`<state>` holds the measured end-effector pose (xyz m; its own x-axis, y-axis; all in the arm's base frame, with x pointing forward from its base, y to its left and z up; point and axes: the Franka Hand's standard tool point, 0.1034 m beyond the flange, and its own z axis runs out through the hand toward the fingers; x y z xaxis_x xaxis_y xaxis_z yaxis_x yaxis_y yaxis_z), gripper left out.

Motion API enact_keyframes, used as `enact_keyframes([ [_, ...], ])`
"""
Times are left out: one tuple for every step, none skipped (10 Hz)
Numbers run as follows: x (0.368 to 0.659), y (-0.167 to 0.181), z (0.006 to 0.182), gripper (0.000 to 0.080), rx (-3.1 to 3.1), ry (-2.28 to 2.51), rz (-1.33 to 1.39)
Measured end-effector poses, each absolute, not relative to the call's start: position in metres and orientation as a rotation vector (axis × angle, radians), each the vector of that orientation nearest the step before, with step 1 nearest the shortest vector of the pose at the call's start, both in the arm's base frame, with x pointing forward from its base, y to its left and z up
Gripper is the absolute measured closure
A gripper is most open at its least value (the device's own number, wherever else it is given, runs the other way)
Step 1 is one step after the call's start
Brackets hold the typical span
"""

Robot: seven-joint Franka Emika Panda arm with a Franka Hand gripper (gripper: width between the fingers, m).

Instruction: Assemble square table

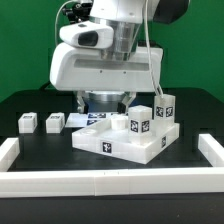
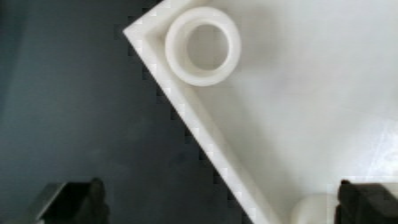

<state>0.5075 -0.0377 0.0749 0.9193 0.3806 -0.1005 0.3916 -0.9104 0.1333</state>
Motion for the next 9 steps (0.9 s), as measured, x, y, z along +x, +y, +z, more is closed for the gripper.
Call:
enact_keyframes([
  [0.507,-0.038,0.074,0.0151,2.929,0.592,-0.111],
  [0.507,-0.038,0.074,0.0151,2.929,0.592,-0.111],
  [0.507,-0.038,0.074,0.0151,2.929,0.592,-0.111],
  [0.509,-0.041,0.074,0.0151,2.931,0.560,-0.086],
  [0.508,-0.051,0.072,0.0151,2.928,0.470,-0.019],
  [0.499,-0.055,0.072,0.0151,2.956,0.277,-0.012],
  [0.496,-0.052,0.075,0.0151,2.977,0.089,-0.026],
  [0.491,-0.046,0.076,0.0151,2.992,-0.034,-0.060],
  [0.487,-0.044,0.078,0.0151,3.026,-0.147,-0.102],
])
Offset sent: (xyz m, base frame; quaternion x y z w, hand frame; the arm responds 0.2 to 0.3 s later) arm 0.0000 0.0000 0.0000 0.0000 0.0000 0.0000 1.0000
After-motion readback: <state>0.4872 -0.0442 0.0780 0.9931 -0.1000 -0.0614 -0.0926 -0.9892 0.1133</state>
